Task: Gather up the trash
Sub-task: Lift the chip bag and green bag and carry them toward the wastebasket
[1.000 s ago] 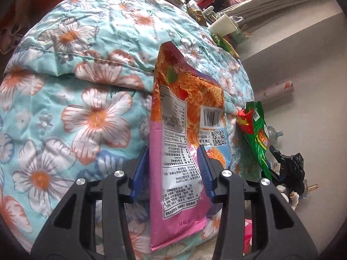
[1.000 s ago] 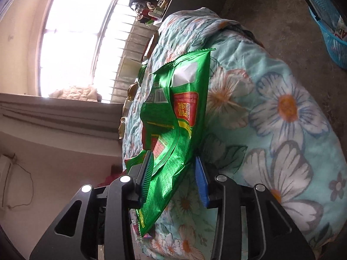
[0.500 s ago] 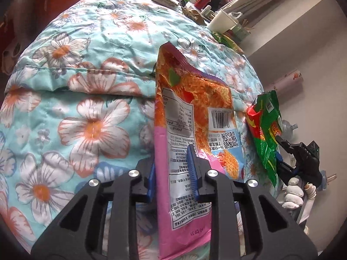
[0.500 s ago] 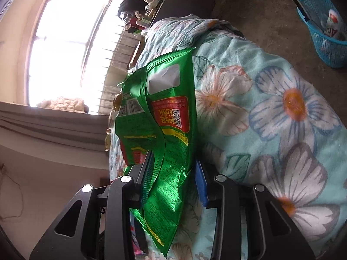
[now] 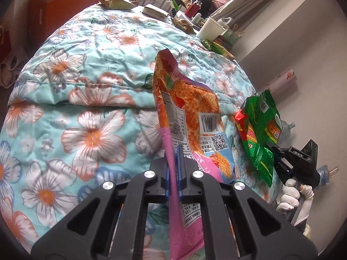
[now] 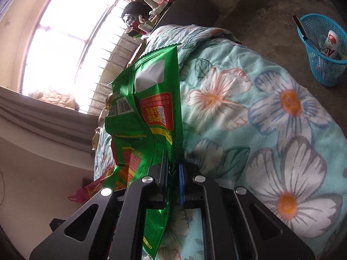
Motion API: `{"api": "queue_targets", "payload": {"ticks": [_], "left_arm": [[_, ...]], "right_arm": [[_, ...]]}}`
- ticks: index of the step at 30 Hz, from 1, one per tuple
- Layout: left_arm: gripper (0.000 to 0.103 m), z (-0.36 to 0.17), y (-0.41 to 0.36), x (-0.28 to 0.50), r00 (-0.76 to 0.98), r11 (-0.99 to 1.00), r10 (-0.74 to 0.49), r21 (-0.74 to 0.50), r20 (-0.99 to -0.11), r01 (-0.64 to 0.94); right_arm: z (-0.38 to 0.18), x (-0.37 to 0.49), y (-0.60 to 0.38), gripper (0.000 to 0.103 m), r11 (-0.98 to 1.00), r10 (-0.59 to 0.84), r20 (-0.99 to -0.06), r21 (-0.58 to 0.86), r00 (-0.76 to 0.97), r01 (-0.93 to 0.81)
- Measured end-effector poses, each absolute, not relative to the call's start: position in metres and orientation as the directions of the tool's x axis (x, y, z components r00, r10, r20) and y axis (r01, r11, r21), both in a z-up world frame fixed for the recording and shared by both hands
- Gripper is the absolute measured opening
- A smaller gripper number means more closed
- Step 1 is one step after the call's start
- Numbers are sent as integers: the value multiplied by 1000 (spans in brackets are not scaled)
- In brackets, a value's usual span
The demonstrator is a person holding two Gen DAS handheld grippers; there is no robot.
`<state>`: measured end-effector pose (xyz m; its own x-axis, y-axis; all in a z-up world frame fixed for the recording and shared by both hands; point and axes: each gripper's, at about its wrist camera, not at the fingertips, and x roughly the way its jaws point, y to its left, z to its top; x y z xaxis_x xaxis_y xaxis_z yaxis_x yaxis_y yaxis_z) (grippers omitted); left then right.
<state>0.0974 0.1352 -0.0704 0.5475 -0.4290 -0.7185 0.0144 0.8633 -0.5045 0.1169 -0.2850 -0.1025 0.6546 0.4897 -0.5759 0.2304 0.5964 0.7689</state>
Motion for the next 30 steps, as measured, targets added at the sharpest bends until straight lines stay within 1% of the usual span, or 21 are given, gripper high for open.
{"api": "queue_targets", "payload": {"ticks": [5,11,21,30], "left_arm": [[2,-61,136,95,562,855,-446,-518,-696,37],[1,-41,135,88,597,838,-473,-541,-648,77],[1,-16,142,87,629,806,-500,-586,-595,88],[1,-2,147,86,658,801,-490,-593,-572,82]], "right_arm": [[-92,106,-296,7,549,523,-511,814,683,189],[-79,96,-312,7,502,543,-446,852,711,151],[-68,82,-330,7,448,565,-370,888,737,103],[-61,72,-343,7,420,563,-320,905,762,70]]}}
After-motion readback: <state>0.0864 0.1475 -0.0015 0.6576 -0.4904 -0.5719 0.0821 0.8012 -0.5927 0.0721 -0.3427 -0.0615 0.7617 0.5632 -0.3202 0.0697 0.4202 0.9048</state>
